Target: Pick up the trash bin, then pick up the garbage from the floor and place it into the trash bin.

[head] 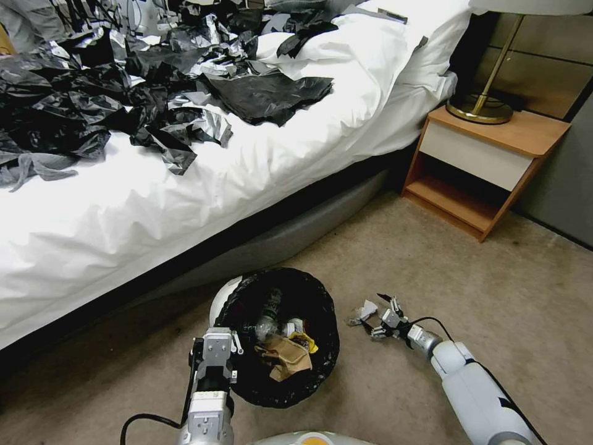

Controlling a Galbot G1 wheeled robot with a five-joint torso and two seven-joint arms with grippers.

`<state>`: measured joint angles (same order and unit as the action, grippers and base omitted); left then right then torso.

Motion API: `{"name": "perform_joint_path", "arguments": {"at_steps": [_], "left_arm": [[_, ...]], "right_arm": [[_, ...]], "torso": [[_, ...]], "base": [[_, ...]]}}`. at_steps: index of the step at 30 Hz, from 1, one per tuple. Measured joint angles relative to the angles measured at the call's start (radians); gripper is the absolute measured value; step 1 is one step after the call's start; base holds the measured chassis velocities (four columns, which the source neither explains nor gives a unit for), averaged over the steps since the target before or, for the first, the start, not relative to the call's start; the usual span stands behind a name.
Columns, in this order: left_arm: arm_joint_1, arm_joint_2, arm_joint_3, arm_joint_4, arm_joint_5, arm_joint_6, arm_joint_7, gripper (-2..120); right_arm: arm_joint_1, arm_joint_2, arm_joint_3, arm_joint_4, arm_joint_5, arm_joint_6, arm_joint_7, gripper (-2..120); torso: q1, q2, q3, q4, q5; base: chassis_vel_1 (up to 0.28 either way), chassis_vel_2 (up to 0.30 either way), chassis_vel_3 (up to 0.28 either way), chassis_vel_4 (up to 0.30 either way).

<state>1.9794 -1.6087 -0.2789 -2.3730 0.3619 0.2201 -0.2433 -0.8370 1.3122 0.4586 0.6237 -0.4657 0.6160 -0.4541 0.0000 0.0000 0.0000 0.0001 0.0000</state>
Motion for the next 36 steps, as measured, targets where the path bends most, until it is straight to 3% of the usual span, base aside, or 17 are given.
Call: {"name": "perform_joint_path", "arguments": {"at_steps": [13,23,36], "left_arm": [[0.001,0.001,-0.002,-0.002,0.0,-0.002,-0.001,0],[-0.001,0.007,-0.001,-0.001,-0.003,-0.002,-0.002,0],[-0.004,0.009,0.006,0.004,-0.003,-0.002,-0.002,0]], "right_arm": [[-0.007,0.013,-0.008,0.007,0.005,-0.002,-0.001,100],[-0.046,0.001,-0.042,0.064,0.192,-0.053,-0.05,100],[-0.062,-0.012,-0.043,0.106,0.229,-0.069,-0.06,100]], "torso": [[0.0,0.0,0.0,-0.0001,0.0],[0.0,0.0,0.0,-0.0002,0.0001],[0.0,0.0,0.0,-0.0002,0.0001]], "base": [[0.0,0.0,0.0,0.0],[0.0,0.0,0.0,0.0],[0.0,0.0,0.0,0.0]]}}
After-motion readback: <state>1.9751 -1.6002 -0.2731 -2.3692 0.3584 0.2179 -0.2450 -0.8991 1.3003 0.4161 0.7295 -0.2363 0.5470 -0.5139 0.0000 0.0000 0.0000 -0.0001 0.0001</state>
